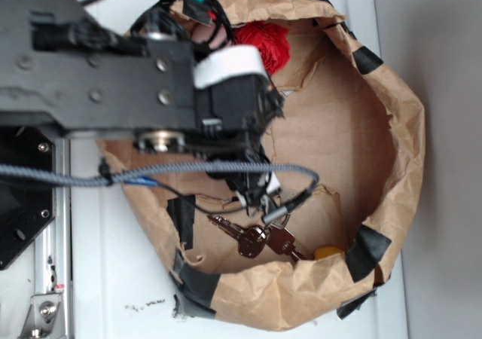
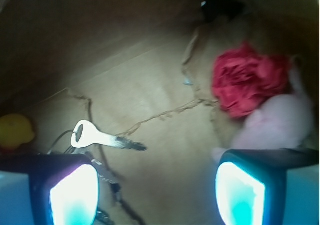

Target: Grab the silver keys.

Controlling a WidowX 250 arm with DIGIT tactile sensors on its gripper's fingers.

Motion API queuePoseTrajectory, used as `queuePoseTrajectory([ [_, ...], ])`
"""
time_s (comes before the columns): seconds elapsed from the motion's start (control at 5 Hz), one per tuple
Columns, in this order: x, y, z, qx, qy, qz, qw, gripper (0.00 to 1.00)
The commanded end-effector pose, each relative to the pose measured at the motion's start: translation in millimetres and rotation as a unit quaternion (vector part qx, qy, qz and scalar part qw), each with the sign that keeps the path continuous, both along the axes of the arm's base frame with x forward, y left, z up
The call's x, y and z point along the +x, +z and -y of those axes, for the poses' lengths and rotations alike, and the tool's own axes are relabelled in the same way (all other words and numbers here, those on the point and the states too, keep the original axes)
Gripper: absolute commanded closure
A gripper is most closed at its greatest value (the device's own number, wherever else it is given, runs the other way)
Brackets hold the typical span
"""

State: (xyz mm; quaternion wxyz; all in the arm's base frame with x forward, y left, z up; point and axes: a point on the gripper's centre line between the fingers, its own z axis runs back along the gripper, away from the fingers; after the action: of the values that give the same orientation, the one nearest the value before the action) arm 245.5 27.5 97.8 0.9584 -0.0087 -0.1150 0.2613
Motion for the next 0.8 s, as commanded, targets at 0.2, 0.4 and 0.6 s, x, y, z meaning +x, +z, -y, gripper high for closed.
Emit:
queuePoseTrajectory([
  [0.2, 26.4, 5.9, 12.7, -0.073, -0.014, 0.033, 0.997, 0.0],
  [0.4, 23.2, 1.8, 16.6, -0.071, -0.019, 0.033, 0.997, 0.0],
  [0.6, 20.9, 1.5, 18.0, -0.078, -0.022, 0.034, 0.996, 0.0],
])
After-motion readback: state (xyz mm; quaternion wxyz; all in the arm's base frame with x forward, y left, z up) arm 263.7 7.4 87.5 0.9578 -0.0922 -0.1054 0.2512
